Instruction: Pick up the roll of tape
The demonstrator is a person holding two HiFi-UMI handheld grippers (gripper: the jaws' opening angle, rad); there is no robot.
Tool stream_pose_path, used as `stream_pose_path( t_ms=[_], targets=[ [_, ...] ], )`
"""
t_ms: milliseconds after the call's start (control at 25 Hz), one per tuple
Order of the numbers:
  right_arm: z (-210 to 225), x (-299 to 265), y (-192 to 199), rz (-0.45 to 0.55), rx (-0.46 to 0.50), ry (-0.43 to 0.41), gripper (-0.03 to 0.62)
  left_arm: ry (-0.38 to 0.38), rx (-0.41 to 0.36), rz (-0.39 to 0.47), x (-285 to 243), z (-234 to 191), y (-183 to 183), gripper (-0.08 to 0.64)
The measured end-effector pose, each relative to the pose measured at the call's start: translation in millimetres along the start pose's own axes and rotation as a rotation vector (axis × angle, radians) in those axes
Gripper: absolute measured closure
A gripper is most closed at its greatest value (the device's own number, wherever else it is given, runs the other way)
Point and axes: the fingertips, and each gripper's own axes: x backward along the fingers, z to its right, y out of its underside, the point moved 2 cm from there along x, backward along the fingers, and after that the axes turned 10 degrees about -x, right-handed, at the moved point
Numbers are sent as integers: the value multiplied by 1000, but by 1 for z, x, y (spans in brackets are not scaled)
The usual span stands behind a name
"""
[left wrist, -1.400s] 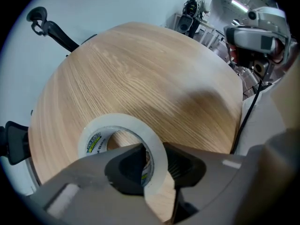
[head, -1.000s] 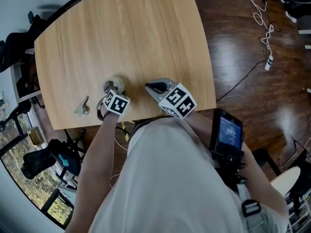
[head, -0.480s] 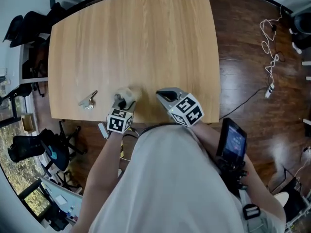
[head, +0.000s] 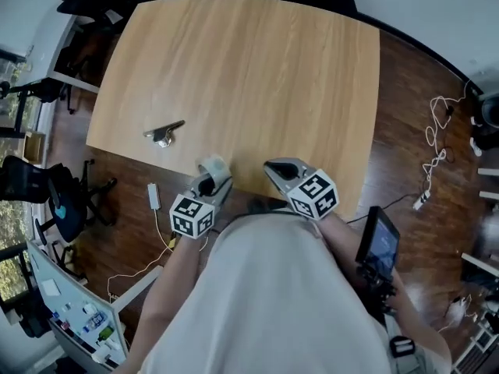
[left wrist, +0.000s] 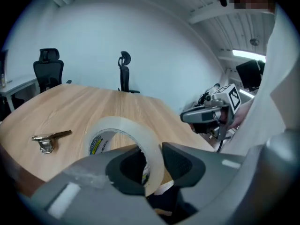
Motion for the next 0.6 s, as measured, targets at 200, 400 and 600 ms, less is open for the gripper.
stream_pose_path(
  t_ms=[200, 400, 600],
  targets=[
    [-32, 0, -3, 7, 56, -14, 586, 0, 49, 156, 38, 8, -4, 446],
    [-64, -6, 1, 1, 124, -18, 586, 0, 87, 298, 72, 13, -7, 445],
    [-96, -4, 8, -20, 202, -37, 586, 28, 116, 396, 88, 21, -11, 445]
  ],
)
